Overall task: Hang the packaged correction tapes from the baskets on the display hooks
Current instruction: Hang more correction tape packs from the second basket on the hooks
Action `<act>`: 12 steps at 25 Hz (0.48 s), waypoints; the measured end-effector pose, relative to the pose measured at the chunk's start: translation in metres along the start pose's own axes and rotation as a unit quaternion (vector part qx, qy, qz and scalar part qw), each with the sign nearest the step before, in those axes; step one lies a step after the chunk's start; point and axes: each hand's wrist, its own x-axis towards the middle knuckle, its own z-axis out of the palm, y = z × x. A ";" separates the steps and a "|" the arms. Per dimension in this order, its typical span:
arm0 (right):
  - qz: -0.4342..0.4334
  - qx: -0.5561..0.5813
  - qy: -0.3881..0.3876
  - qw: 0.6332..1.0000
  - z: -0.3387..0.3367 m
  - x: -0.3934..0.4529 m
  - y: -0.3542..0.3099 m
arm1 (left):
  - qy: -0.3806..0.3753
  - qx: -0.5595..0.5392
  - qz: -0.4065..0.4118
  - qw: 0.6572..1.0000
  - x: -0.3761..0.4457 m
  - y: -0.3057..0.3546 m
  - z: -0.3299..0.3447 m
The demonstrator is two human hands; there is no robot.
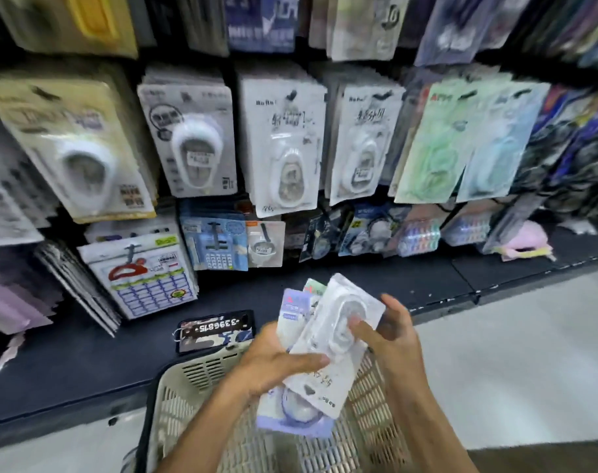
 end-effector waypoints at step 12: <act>-0.121 -0.202 -0.178 0.955 -0.027 0.003 -0.203 | -0.100 0.063 0.071 0.990 -0.029 0.173 -0.055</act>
